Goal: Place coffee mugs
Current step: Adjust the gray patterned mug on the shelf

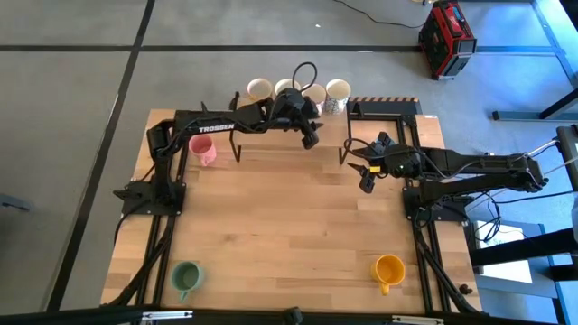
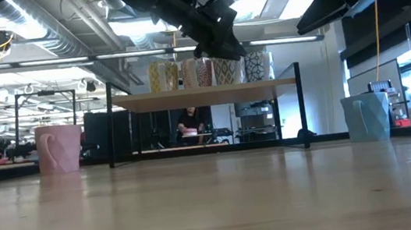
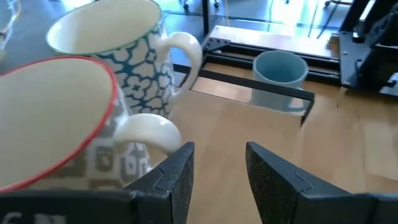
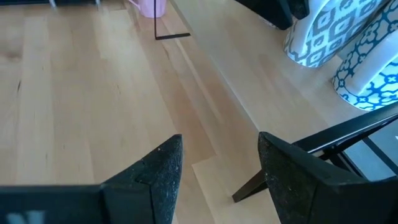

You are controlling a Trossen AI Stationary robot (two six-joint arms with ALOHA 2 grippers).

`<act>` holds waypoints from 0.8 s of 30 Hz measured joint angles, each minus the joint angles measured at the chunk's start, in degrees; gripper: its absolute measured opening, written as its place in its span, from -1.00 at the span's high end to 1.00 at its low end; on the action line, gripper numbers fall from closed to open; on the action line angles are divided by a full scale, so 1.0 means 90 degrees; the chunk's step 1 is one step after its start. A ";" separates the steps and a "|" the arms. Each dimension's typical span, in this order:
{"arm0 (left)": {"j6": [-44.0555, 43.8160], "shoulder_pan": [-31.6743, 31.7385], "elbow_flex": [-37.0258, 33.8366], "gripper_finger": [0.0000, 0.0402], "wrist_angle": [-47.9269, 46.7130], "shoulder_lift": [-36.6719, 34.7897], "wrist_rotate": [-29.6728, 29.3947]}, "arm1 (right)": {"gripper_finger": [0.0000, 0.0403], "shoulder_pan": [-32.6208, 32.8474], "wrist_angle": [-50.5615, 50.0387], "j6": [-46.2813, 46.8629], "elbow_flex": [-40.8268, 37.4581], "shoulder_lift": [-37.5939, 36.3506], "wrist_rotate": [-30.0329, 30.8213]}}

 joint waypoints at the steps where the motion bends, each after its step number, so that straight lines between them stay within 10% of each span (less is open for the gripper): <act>1: -0.0005 0.0000 0.0000 0.31 -0.0002 0.0000 -0.0042 | 0.01 0.0000 0.0000 0.0002 0.0000 0.0000 0.0007; 24: 0.0017 -0.0027 0.0000 0.31 0.0143 0.0000 0.0025 | 0.01 0.0000 -0.0011 -0.0005 0.0000 0.0019 0.0016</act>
